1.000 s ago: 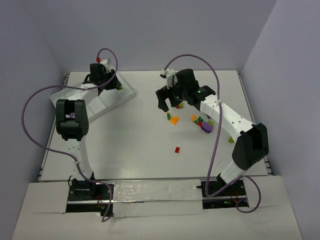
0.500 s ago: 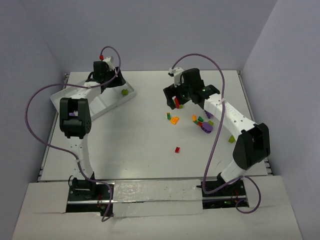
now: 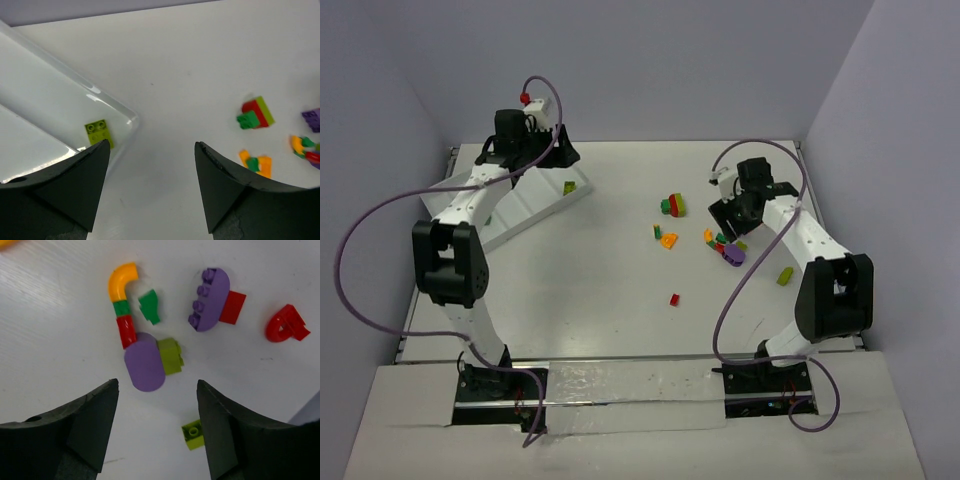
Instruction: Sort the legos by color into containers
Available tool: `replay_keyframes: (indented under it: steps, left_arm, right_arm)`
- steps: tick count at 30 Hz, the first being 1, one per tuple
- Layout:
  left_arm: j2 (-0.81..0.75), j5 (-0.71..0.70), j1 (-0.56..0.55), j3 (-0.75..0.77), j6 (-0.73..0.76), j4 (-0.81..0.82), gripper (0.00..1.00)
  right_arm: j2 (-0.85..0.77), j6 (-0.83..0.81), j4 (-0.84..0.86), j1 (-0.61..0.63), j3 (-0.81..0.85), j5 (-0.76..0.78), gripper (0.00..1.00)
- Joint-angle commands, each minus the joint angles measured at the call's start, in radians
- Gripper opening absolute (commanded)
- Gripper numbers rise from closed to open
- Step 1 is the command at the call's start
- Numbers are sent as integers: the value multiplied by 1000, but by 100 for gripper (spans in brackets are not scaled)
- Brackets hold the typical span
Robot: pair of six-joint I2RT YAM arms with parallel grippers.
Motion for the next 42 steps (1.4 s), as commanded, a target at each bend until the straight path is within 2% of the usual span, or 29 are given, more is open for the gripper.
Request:
replay_keyframes:
  steps: [1, 3, 5, 10, 12, 15, 20, 22, 26, 32, 42]
  left_arm:
    - [-127, 146, -14, -58, 32, -41, 78]
    - [-156, 150, -19, -84, 13, -49, 77]
    - [-180, 146, -22, -111, -5, -48, 77]
    - [-224, 127, -27, -145, 1, -54, 77]
    - [-223, 157, -27, -137, 33, -87, 78]
    - [-216, 219, -27, -127, 73, -124, 78]
    - [-220, 318, -27, -130, 104, -137, 79]
    - [-221, 331, -27, -130, 99, -137, 79]
    - [-221, 331, -27, -128, 97, -148, 79]
    - [-220, 311, -27, -125, 110, -171, 79]
    - [-194, 313, -26, -103, 93, -177, 78]
  right_arm:
    - [10, -121, -51, -65, 21, 38, 65]
    - [47, -96, -76, -105, 66, 22, 53]
    - [92, -47, -119, -124, 106, -2, 47]
    - [99, 39, -127, -156, 92, -64, 57]
    - [91, -32, -137, -156, 85, -91, 69]
    - [76, -203, -156, -160, 95, -101, 78]
    - [72, -569, -186, -211, 105, -147, 82]
    - [80, -792, -195, -233, 98, -152, 82]
    - [112, -1102, -213, -272, 96, -204, 84]
    - [183, -1217, -218, -259, 130, -245, 87]
    - [183, -1176, -17, -199, -1, -310, 89]
